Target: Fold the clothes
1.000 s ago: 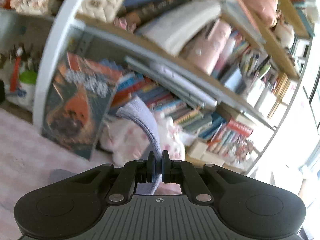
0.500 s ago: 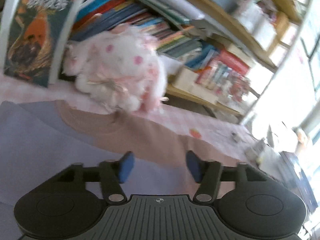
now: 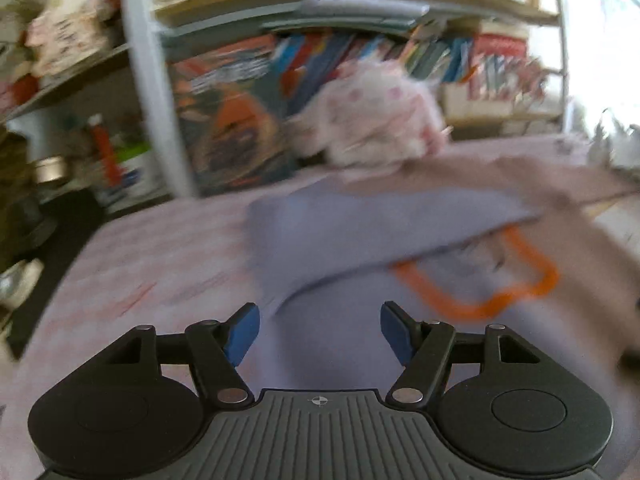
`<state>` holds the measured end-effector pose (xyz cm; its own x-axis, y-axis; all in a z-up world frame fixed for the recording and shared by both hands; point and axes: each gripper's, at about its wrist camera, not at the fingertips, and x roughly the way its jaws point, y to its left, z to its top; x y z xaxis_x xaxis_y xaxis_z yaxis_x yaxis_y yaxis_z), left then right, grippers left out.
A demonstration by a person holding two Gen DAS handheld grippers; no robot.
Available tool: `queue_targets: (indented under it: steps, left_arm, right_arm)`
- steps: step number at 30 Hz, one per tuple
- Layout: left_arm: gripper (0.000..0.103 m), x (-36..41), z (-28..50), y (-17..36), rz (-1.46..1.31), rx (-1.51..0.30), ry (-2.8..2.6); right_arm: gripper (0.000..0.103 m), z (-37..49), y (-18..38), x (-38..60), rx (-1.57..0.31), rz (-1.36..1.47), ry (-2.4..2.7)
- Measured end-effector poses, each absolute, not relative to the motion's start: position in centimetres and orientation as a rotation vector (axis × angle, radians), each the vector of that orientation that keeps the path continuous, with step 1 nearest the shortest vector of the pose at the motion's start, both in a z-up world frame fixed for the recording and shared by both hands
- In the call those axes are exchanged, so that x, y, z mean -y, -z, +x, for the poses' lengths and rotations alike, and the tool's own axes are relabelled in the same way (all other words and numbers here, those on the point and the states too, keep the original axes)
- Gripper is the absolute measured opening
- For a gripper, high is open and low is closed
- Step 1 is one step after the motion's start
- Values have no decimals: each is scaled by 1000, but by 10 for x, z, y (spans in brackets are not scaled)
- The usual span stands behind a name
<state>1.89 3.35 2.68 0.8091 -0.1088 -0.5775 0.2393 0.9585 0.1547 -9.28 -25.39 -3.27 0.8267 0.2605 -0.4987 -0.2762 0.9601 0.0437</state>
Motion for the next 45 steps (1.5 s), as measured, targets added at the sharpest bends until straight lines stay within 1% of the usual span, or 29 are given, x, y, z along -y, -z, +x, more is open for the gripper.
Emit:
queue_targets:
  steps: [4,8,12,13,14,15,16,17,18,19,20,21,23,24,25,27,38,45]
  left_arm:
    - [69,-60,9,-14,158,-646,154]
    - [73,-68,-1,-4,144,-653,147]
    - [73,-71,-3,2,81,-648,150]
    - [71,-73,-3,4,57,-651,154]
    - [67,-74,-3,5,33,-654,157]
    - [63,-75,-3,7,11,-656,162]
    - [49,-74,-4,7,13,-647,172]
    - [33,-74,-4,7,9,-646,187]
    - [24,-75,-3,6,-14,-652,210]
    - [12,-76,-2,5,-37,-658,232]
    - [4,-78,-2,5,-55,-655,236]
    - [5,-81,-1,5,-74,-653,241]
    - [4,-88,-3,7,-104,-643,243]
    - [4,-91,-4,7,-118,-639,244]
    - [4,-94,-5,7,-122,-635,244]
    - [4,-101,-5,7,-128,-631,236]
    - [5,-158,6,8,-163,-639,126]
    - [6,-173,9,15,-191,-621,114]
  right_arm:
    - [68,-99,28,260,-531,9,-238]
    - [67,-112,21,276,-521,43,-172]
    - [65,-129,17,291,-521,66,-104]
    - [63,-133,17,295,-522,72,-88]
    - [61,-136,18,298,-530,78,-78]
    - [56,-138,19,301,-541,84,-70]
    - [51,-140,20,303,-551,90,-63]
    - [49,-141,21,304,-560,94,-55]
    - [45,-142,23,305,-569,98,-47]
    - [42,-143,24,306,-575,102,-44]
    - [40,-143,26,306,-579,107,-43]
    - [37,-143,27,306,-584,112,-41]
    - [27,-142,27,304,-587,111,-53]
    - [19,-141,27,302,-590,111,-64]
    - [15,-141,27,298,-592,107,-75]
    - [12,-138,25,290,-595,92,-95]
    - [12,-114,22,231,-596,29,-221]
    - [12,-106,21,211,-598,-6,-248]
